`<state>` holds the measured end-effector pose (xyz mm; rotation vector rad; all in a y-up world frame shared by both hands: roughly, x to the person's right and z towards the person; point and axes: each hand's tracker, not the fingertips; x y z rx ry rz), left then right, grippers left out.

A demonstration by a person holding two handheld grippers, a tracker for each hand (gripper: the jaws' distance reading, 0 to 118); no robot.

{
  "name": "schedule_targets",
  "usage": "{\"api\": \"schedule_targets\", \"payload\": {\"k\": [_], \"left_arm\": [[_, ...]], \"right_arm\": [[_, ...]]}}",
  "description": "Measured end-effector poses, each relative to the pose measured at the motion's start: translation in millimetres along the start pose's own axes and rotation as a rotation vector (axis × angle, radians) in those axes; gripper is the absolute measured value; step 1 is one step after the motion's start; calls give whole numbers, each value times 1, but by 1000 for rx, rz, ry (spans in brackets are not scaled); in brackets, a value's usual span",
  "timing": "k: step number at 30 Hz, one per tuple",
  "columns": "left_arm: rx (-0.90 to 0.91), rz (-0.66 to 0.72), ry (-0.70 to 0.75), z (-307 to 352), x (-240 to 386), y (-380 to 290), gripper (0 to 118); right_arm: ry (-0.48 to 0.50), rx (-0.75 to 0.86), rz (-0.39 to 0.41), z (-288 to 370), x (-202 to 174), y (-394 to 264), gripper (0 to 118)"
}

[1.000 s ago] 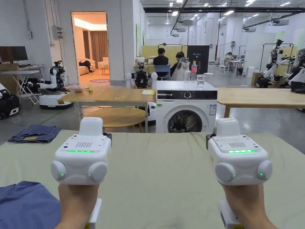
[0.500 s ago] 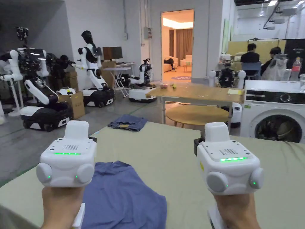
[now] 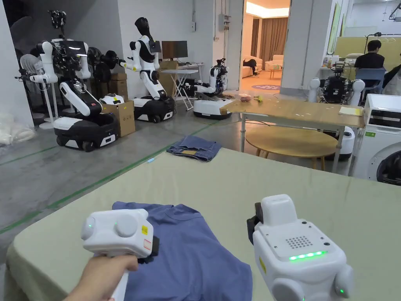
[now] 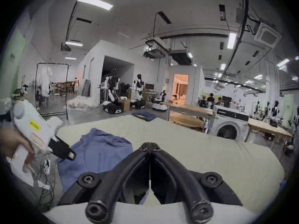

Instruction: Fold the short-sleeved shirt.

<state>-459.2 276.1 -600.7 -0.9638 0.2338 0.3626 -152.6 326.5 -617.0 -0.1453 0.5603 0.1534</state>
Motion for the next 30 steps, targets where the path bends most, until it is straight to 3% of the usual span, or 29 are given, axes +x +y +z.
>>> {"api": "schedule_targets", "payload": {"k": [2, 3, 4, 5, 6, 7, 14, 16, 17, 18, 20, 21, 22, 23, 24, 27, 30], "left_arm": [[29, -110, 48, -27, 21, 8, 0], [39, -122, 45, -38, 29, 11, 7], [46, -103, 36, -50, 35, 18, 40], [43, -103, 21, -64, 41, 25, 95], [42, -100, 16, -76, 46, 30, 117], [59, -103, 16, -85, 52, 35, 118], [-58, -146, 19, -165, 78, 40, 115], [-175, -208, 44, -188, 76, 26, 99], [-180, -320, 81, -193, 77, 16, 98], [-46, -385, 51, -181, 75, 13, 93], [-83, -262, 30, -171, 68, 17, 76], [-67, -278, 37, -165, 66, 19, 69], [-54, -284, 51, -162, 65, 20, 53], [-54, -287, 63, -158, 62, 23, 19], [-49, -282, 71, -156, 60, 23, 1], [-11, -268, 61, -137, 71, 27, 1], [87, -224, -43, -96, 105, 41, 1]], "right_arm": [[1, -22, 0, -13, 1, -7, 0], [3, -31, -6, -20, 3, -10, 0], [3, -42, -12, -27, 6, -13, 0], [1, -55, -21, -34, 8, -16, 0], [-2, -69, -27, -40, 11, -20, 0], [-9, -80, -29, -47, 14, -24, 0], [-61, -146, -35, -73, 38, -52, 0], [-71, -157, -45, -75, 46, -57, 0], [-76, -162, -45, -73, 49, -58, 0], [-83, -167, -39, -73, 52, -60, 0], [-93, -165, -31, -67, 60, -61, 0], [-101, -158, -31, -62, 64, -60, 0], [-108, -157, -34, -58, 68, -58, 0], [-116, -157, -43, -53, 73, -56, 0], [-126, -153, -57, -47, 78, -54, 0], [-156, -138, -69, -21, 94, -48, 0], [-205, -115, -61, 6, 116, -39, 0]]}}
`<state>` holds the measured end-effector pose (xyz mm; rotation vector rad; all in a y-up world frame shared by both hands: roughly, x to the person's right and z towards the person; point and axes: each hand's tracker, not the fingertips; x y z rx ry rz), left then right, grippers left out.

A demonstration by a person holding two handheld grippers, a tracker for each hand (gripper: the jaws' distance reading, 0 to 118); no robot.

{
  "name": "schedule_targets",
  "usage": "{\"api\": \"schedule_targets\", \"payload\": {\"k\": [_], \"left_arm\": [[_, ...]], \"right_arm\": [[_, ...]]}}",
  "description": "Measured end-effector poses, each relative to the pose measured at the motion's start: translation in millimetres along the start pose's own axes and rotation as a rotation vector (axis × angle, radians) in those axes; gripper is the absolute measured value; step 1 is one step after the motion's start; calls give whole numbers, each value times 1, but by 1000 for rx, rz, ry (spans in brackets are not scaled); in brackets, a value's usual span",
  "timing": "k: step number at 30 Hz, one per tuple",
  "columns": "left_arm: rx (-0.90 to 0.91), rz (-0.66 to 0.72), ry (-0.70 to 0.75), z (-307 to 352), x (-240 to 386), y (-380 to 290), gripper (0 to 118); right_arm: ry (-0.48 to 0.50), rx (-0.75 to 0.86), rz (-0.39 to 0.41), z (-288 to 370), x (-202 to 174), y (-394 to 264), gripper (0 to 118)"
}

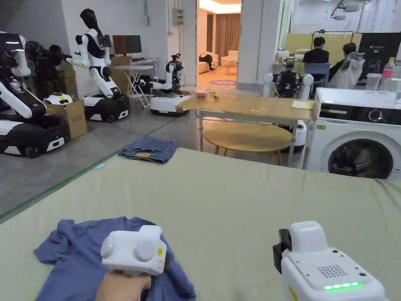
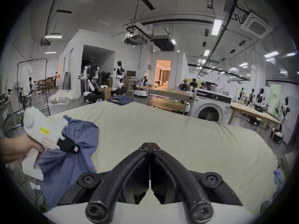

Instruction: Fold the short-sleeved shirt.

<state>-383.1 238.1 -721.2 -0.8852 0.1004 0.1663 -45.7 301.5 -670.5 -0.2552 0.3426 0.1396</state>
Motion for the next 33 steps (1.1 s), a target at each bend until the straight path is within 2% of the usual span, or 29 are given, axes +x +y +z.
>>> {"api": "schedule_targets", "payload": {"k": [3, 7, 10, 14, 17, 22, 25, 30, 31, 32, 33], "left_arm": [[64, -147, -60, 30, 61, 20, 1], [165, -188, -230, 63, 162, 42, 1], [213, -277, -354, 84, 248, 46, 1], [208, -424, -506, 94, 365, 30, 1], [134, -503, -565, 73, 438, 1, 1], [-55, -639, -450, -11, 512, -71, 1], [-148, -632, -384, -49, 522, -99, 1], [-89, -622, -385, -47, 523, -106, 2], [-71, -622, -394, -40, 517, -102, 8], [-36, -611, -406, -30, 510, -96, 38], [5, -600, -425, -17, 497, -86, 76]], "right_arm": [[-64, 25, -14, 28, 35, 7, 0], [-177, 29, -19, 66, 87, 12, 0], [-253, 30, -24, 93, 129, 10, 0], [-369, 15, -55, 127, 187, -2, 0], [-434, -13, -78, 147, 225, -17, 0], [-505, -66, -112, 170, 272, -45, 0], [-526, -86, -132, 174, 288, -58, 0], [-521, -93, -142, 176, 291, -63, 0], [-514, -91, -141, 175, 289, -62, 0], [-505, -89, -142, 175, 287, -60, 0], [-492, -86, -144, 174, 284, -58, 0]]}}
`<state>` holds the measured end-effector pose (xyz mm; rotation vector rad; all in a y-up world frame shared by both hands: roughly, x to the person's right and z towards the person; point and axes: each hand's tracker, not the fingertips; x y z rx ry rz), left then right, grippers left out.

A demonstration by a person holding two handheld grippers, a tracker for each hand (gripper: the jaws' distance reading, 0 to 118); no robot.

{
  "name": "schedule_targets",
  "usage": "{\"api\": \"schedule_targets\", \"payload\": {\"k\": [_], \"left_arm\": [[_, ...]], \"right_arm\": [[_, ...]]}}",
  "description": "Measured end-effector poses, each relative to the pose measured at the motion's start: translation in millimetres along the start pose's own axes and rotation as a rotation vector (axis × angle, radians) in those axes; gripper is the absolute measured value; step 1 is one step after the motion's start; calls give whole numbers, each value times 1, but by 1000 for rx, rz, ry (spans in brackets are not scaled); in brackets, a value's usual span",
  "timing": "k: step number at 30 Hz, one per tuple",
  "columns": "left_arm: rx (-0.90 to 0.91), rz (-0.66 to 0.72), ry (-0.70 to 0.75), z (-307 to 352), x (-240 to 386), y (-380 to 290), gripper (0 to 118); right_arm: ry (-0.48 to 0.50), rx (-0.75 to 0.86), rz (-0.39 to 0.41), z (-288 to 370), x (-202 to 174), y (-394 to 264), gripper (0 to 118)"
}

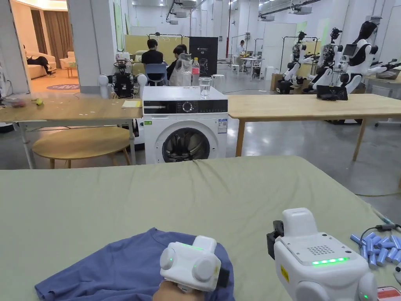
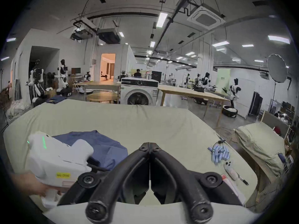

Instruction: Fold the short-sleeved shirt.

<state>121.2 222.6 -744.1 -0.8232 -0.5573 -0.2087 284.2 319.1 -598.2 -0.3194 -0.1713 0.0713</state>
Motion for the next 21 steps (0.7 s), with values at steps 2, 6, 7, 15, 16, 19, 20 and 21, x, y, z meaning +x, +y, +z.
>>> {"api": "schedule_targets", "payload": {"k": [2, 6, 7, 15, 16, 19, 20, 21], "left_arm": [[108, -4, 29, 44, -19, 0, 109], [280, 24, 144, 149, -76, -16, 109], [322, 44, 176, 175, -92, -25, 109], [303, 175, 441, 298, -199, -114, 74], [288, 198, 444, 301, -208, -124, 34], [240, 260, 508, 303, -223, -146, 0], [252, 266, 468, 300, -227, -147, 0], [227, 285, 448, 297, -231, -149, 0]], "right_arm": [[18, 8, -9, 2, -8, 4, 0], [77, 33, -34, 5, -35, 12, 0], [89, 39, -35, 5, -43, 13, 0], [208, 44, -8, 11, -110, 17, 0], [218, 44, -4, 12, -116, 17, 0], [240, 47, 5, 15, -129, 14, 0], [245, 46, 6, 16, -131, 14, 0], [250, 48, 7, 17, -133, 13, 0]]}}
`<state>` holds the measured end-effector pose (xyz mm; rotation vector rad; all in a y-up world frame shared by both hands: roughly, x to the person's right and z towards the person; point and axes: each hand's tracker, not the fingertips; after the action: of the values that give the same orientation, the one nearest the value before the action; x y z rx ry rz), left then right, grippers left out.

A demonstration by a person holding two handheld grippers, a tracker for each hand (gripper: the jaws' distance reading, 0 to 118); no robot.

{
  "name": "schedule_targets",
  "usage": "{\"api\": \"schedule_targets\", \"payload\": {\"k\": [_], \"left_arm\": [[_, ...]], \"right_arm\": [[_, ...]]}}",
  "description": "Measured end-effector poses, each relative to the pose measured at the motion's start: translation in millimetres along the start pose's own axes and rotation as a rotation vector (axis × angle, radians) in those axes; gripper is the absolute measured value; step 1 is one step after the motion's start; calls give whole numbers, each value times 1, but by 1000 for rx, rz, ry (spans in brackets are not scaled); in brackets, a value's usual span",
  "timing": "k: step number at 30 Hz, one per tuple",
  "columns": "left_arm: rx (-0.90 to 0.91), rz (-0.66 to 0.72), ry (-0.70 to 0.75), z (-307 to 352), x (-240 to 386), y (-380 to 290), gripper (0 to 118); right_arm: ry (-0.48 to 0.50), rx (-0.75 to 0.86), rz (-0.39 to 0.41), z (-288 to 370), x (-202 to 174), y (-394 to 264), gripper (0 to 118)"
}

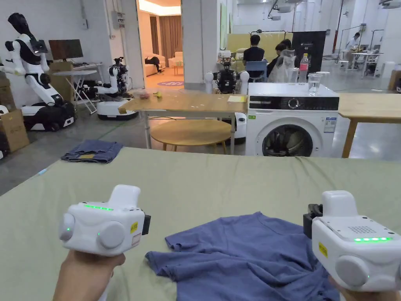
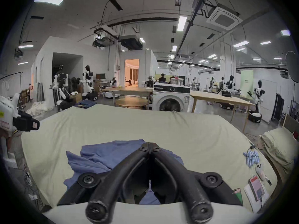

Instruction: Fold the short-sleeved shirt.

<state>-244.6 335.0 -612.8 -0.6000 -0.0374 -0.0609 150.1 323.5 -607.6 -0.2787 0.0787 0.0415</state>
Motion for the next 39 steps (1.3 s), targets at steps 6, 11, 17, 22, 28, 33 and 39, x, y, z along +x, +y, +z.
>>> {"api": "schedule_targets", "payload": {"k": [6, 11, 17, 22, 28, 33, 39], "left_arm": [[-155, 36, 17, -47, -10, -6, 0], [-354, 194, -24, -123, -29, -17, 0], [-374, 257, 2, -179, -39, -13, 85], [-395, 291, 21, -203, -42, -10, 118], [-491, 216, -29, -219, -22, -26, 98], [-525, 187, -62, -226, -4, -40, 10], [-452, 115, -61, -210, 2, -31, 1]], "right_arm": [[-3, -10, -1, -4, 5, -6, 0], [-22, -34, -9, -13, 18, -14, 0], [-55, -60, -17, -25, 37, -21, 0], [-75, -78, -10, -32, 50, -27, 0], [-96, -97, -23, -39, 62, -32, 0], [-99, -104, -32, -38, 67, -34, 0], [-99, -124, -62, -43, 89, -31, 0]]}}
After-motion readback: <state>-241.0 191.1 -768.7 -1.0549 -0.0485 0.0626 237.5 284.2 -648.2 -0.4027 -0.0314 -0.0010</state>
